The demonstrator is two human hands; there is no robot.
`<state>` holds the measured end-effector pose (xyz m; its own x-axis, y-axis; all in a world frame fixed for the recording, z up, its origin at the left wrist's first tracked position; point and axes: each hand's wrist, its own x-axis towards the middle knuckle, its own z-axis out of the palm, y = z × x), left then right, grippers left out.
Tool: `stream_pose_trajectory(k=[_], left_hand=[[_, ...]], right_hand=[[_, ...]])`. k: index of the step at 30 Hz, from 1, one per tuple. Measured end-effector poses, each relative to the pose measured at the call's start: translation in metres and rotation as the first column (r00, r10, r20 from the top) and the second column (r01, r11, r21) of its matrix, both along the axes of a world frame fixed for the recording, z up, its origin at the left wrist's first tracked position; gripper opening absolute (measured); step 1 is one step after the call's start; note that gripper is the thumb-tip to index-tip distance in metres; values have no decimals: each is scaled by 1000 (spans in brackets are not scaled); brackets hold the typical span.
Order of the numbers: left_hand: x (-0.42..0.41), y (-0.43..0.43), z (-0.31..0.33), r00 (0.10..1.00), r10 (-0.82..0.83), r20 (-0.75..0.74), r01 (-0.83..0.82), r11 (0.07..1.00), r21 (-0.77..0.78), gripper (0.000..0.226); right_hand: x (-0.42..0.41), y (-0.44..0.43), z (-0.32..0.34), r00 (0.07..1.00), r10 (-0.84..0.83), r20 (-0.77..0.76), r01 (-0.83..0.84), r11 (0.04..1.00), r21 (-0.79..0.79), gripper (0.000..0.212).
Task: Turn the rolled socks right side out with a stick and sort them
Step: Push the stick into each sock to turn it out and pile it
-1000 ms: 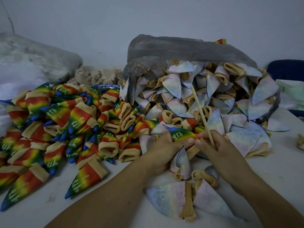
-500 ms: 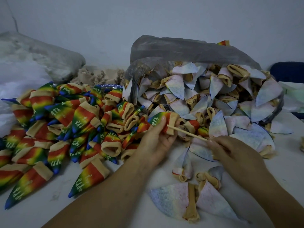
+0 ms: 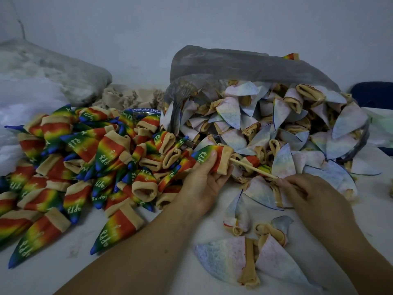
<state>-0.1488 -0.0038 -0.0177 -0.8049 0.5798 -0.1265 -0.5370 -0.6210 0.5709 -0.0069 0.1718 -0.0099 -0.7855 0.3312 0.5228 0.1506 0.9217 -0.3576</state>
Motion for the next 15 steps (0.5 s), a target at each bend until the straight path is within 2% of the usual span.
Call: stream_pose_trajectory(k=[4, 7, 9, 12, 15], left_hand=[[0, 2, -1, 999, 1, -51, -4, 999, -54, 64], [3, 5, -4, 985, -51, -166, 33, 994, -109, 41], [9, 8, -8, 957, -111, -267, 54, 976, -212, 26], [14, 13, -16, 915, -140, -377, -13, 926, -376, 33], [13, 13, -16, 914, -99, -394, -75, 912, -403, 32]], right_hand=[[-1, -1, 0, 1000, -4, 10, 4, 1000, 25, 45], [-1, -1, 1, 1000, -9, 16, 9, 1000, 13, 47], [-1, -3, 2, 1000, -4, 0, 4, 1000, 6, 49], [-1, -8, 2, 1000, -2, -20, 2, 1000, -14, 47], [0, -8, 2, 999, -32, -26, 32, 999, -16, 47]])
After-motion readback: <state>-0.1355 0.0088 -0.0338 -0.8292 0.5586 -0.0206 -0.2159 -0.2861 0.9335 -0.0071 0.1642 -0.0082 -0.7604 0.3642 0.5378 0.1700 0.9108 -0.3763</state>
